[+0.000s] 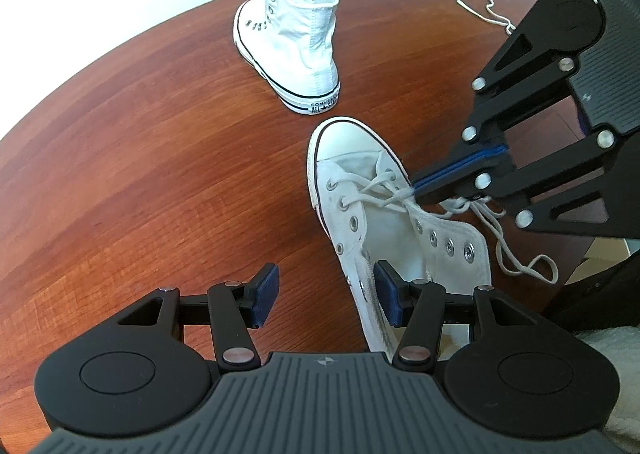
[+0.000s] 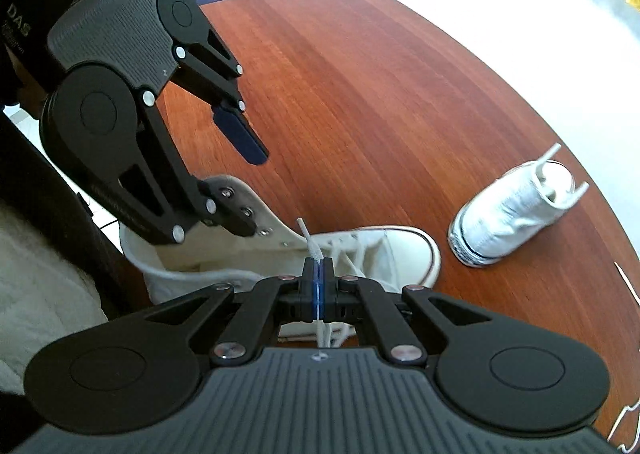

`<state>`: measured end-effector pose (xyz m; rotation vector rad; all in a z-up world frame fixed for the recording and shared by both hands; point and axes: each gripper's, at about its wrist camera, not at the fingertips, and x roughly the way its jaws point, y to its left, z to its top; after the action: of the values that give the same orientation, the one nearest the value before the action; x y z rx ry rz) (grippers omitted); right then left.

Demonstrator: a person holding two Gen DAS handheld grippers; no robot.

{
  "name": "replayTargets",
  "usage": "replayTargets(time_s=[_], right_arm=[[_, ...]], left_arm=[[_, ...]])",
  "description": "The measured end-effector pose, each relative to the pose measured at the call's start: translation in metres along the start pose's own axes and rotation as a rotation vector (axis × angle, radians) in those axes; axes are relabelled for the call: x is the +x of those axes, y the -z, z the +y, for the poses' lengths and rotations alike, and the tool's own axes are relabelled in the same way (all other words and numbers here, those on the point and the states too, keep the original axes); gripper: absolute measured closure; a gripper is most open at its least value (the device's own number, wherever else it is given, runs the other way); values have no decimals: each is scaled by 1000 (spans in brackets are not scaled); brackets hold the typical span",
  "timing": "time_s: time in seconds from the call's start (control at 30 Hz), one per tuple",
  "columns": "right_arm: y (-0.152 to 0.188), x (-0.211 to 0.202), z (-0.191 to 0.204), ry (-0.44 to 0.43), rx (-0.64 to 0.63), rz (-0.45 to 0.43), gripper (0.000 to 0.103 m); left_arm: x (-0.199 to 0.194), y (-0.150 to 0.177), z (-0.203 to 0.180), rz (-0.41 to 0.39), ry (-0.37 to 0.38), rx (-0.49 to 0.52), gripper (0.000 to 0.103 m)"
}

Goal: Lace up shoes with both hands

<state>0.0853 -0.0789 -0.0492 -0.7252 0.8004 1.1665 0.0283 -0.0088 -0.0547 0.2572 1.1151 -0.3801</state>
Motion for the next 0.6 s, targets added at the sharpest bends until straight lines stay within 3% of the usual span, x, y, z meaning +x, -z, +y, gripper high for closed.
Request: replayTargets(time_s=[0.6], right_arm=[[-6,43,-9,-48,108,172,103]], left_arm=[[0,1,1,-5,-22,18,47]])
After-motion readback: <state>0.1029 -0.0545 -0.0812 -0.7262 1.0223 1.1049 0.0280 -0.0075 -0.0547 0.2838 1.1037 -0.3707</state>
